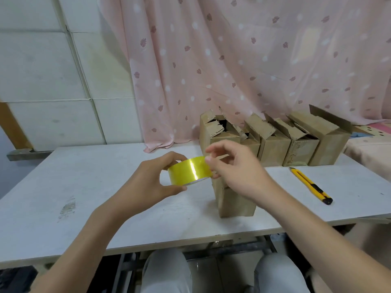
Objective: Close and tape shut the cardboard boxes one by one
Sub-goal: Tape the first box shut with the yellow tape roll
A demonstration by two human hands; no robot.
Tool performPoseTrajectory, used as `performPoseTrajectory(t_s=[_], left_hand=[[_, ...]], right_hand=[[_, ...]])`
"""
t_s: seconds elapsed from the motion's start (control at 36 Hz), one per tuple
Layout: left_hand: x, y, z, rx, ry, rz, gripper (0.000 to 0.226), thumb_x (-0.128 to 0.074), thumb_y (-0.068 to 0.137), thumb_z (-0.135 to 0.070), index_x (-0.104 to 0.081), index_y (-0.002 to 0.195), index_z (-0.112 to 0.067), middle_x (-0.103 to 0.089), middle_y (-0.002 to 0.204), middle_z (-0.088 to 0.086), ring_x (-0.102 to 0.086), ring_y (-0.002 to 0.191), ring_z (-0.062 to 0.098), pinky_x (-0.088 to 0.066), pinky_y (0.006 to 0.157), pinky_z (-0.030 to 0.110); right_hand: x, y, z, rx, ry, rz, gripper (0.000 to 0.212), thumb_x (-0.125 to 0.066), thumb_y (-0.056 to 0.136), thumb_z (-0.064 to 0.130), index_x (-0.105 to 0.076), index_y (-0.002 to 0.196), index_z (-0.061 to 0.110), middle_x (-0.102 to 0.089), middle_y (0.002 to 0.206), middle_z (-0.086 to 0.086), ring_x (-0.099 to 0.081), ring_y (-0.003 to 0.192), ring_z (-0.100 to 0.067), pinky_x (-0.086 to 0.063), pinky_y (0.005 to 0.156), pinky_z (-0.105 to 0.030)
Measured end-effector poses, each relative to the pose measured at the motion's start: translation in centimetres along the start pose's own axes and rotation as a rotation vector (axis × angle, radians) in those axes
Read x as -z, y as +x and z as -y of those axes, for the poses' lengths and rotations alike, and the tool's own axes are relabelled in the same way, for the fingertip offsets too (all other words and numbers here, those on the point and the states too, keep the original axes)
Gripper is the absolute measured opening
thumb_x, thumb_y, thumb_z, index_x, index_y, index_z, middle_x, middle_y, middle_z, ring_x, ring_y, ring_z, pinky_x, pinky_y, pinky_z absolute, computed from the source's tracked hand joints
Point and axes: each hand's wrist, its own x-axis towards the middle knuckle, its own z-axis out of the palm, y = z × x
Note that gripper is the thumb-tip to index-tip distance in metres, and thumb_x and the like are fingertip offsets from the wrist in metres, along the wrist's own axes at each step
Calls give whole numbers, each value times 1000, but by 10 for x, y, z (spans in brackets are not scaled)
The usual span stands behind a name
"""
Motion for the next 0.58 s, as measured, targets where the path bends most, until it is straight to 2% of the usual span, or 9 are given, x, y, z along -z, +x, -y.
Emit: performPoseTrajectory(t_s=[0.06,0.11,0.19,0.28,0.33,0.39,0.44,0.5,0.58], left_hand=[[-3,4,-8,-28,30,-38,52,-86,76,-30,-55,113,-51,-61,108,-27,-57,107,-2,-43,88,14],[-4,7,-15,-54,35,-75,53,-86,75,-27,-54,108,-53,-58,108,-30,-55,104,-3,-40,82,8],[-7,11,-18,-56,22,-99,50,-86,75,-21,-55,106,-46,-61,101,-25,-54,98,-5,-40,76,8],[-9,14,-19,-42,-2,-102,47,-86,75,-21,-58,110,-35,-63,98,-20,-54,96,-7,-40,74,6],[-11,16,-19,-34,-4,-95,46,-86,76,-20,-59,113,-29,-63,100,-19,-53,94,-8,-39,73,5],[-14,17,-18,-12,-20,-105,47,-86,75,-20,-59,113,-26,-64,100,-16,-54,93,-7,-40,73,6],[-15,18,-17,11,-66,-134,48,-87,74,-20,-59,112,-28,-66,99,-15,-58,93,-4,-43,74,8],[-17,19,-16,14,-98,-145,48,-87,74,-19,-57,110,-27,-68,96,-14,-60,91,0,-45,73,11],[-18,20,-17,14,-136,-147,47,-86,75,-15,-56,109,-25,-69,90,-16,-61,87,3,-46,72,13]], right_hand=[[-8,3,-1,25,-124,-20,18,-73,87,31,-65,104,31,-65,91,10,-64,72,-9,-56,75,-34],[-13,5,0,39,-174,-47,21,-73,89,28,-63,107,28,-64,93,10,-61,76,-8,-54,77,-33],[-16,6,5,57,-182,-92,23,-78,85,27,-63,103,24,-64,91,10,-62,78,-8,-54,78,-38],[-15,3,11,14,-203,-103,32,-87,74,38,-66,93,23,-66,86,8,-62,77,-10,-53,71,-31],[-16,0,13,9,-245,-111,32,-86,74,41,-71,93,20,-68,84,3,-63,79,-11,-52,72,-28],[-19,-5,12,42,-298,-121,32,-81,81,42,-75,101,18,-72,93,3,-62,85,-10,-48,76,-17],[-24,-10,12,113,-377,-107,34,-74,89,38,-75,112,14,-72,114,2,-62,100,-10,-35,86,-5],[-28,-16,11,160,-461,-77,35,-66,96,32,-70,123,11,-64,133,0,-55,122,-16,-29,98,-13],[-30,-20,9,208,-546,-47,35,-58,100,25,-66,128,6,-58,140,-5,-48,128,-24,-32,100,-24]])
